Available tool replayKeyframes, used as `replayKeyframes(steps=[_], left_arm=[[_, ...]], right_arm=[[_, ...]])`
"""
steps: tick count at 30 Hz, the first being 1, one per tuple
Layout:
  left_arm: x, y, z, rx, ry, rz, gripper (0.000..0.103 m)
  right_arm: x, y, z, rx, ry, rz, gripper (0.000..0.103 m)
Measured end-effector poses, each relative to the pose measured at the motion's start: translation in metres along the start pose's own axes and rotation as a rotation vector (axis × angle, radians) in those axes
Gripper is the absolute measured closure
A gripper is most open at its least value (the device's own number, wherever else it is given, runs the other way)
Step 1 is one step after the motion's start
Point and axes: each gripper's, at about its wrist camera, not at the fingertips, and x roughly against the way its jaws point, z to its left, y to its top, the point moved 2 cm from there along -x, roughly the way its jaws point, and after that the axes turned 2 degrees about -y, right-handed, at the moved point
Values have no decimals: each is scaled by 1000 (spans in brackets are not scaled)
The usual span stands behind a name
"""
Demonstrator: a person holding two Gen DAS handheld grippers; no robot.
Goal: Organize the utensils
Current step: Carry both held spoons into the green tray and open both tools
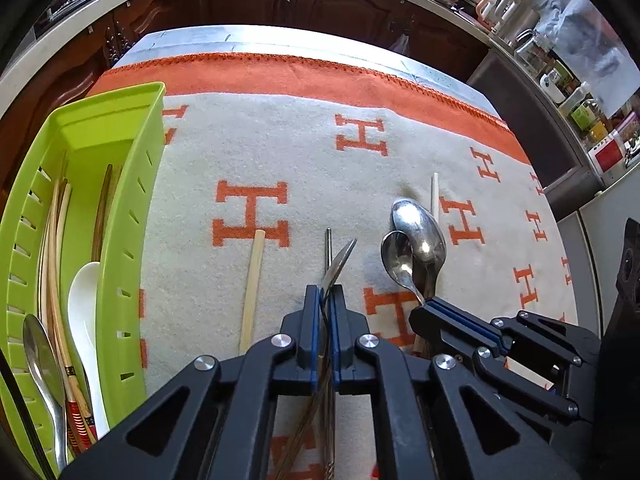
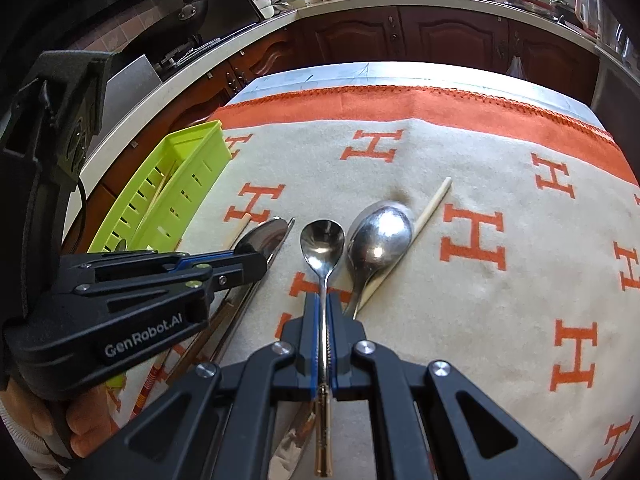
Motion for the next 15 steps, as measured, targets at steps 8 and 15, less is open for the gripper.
replayKeyframes(steps=[8, 15], left_arm=[[6, -3, 8, 34, -22, 2, 102], [30, -7, 6, 35, -46, -31, 103]], right_arm=[[3, -2, -1, -24, 24, -7, 99], [19, -3, 1, -63, 70, -22, 99]])
